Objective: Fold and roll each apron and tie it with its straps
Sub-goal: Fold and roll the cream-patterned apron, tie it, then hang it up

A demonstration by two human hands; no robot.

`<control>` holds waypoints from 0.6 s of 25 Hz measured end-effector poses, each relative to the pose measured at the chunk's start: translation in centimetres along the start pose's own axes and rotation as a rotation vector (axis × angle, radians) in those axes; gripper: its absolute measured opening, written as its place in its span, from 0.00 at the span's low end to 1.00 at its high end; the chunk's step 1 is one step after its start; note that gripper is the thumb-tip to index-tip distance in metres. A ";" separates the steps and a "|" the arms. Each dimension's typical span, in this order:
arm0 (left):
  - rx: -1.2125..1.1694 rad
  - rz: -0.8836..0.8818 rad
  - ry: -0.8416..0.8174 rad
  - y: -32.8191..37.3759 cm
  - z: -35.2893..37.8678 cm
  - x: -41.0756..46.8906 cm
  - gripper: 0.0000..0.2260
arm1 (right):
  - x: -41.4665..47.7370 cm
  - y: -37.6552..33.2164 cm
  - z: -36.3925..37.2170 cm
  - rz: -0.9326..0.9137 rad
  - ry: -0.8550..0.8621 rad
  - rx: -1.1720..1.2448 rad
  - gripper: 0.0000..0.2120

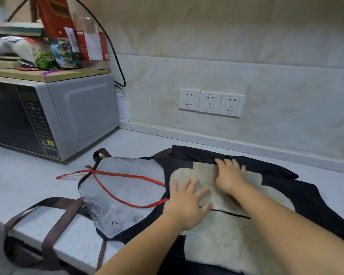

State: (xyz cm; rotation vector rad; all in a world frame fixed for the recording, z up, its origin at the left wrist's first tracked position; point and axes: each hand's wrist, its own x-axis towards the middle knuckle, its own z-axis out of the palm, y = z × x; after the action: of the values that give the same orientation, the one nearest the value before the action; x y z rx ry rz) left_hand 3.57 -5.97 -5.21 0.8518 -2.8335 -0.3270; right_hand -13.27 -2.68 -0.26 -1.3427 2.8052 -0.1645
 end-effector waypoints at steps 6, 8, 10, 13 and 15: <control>-0.062 0.092 0.244 -0.2 -0.3 -0.5 0.19 | 1.2 0.3 -3.1 -0.086 -0.044 -0.151 0.13; -0.055 0.050 0.247 -0.4 -0.2 -0.6 0.19 | -0.6 0.6 -3.5 -0.164 0.033 -0.102 0.09; -0.040 0.006 0.233 -0.5 -0.2 -0.3 0.18 | -3.3 1.2 -3.2 -0.231 0.192 -0.099 0.09; -0.293 -0.167 0.353 -0.4 -1.2 -0.6 0.09 | -7.8 2.5 -0.3 -0.285 0.326 -0.029 0.11; -0.669 -0.471 0.510 -0.8 -2.3 -1.2 0.07 | -9.9 3.0 2.3 -0.243 0.268 0.065 0.12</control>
State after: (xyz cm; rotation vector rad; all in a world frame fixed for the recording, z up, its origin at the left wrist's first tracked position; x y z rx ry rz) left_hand 5.44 -6.32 -3.32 1.1990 -1.8466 -0.8986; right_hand -9.23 6.66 -3.03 -1.7633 2.7974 -0.4702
